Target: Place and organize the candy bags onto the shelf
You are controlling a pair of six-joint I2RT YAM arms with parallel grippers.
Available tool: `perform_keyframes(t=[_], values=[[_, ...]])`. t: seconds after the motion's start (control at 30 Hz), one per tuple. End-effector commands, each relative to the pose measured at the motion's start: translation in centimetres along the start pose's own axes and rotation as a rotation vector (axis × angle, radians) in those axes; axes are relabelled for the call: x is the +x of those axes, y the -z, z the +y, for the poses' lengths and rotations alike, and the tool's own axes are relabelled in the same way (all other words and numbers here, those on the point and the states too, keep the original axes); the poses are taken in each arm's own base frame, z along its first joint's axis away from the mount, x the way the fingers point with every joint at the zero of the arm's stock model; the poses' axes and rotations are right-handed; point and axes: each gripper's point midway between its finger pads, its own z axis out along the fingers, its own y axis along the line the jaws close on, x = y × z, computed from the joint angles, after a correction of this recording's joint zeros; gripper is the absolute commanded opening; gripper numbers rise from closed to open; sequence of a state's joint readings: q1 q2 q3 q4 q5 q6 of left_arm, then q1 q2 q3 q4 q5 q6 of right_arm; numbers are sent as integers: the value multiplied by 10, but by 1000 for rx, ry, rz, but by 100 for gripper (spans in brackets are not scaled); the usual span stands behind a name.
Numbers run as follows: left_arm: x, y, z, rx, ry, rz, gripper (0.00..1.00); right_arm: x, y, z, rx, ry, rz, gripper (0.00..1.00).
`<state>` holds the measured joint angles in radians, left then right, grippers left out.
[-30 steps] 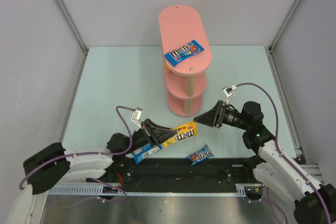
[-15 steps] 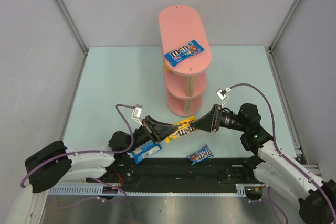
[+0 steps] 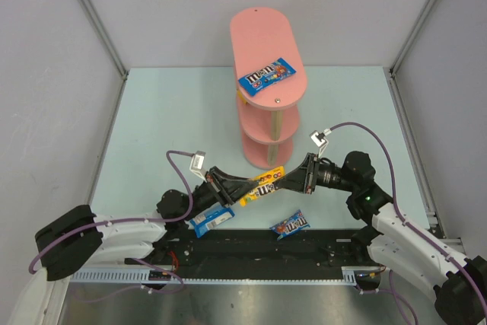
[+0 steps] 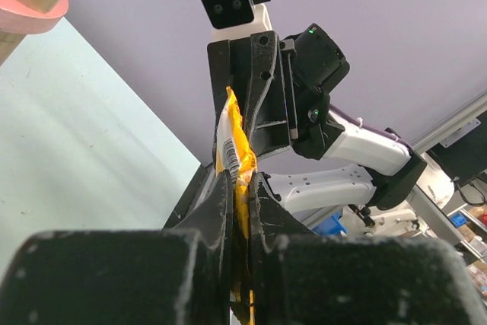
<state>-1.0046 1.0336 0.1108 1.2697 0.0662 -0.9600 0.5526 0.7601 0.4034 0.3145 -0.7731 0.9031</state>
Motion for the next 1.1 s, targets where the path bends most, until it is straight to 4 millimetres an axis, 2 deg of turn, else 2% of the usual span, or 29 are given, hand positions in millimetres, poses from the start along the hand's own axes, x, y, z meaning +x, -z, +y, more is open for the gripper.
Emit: perform_keyframes(t=[0.0,0.1,0.63,0.7,0.73,0.77,0.8,0.9,1.07], values=[[-75,23,-91,362,-41,-317,0,-4,4,3,-16,44,-12,9],[-75,27,-88,356,-38,-318,0,-8,8,0,-9,49,-20,6],[-74,35,-85,350,-37,-321,0,-24,27,-13,31,53,-61,6],[-74,34,-86,353,-36,-319,0,-24,27,-14,32,54,-61,15],[-74,33,-86,354,-37,-318,0,-24,26,-14,31,51,-61,30],[-74,32,-87,358,-37,-317,0,-25,26,-13,29,53,-63,36],[-73,31,-87,358,-37,-312,1,-25,26,-13,27,51,-63,49],[-71,26,-88,362,-32,-296,0,-26,26,-9,14,55,-65,64],[-69,18,-90,371,-28,-276,0,-27,25,-2,-14,65,-65,69]])
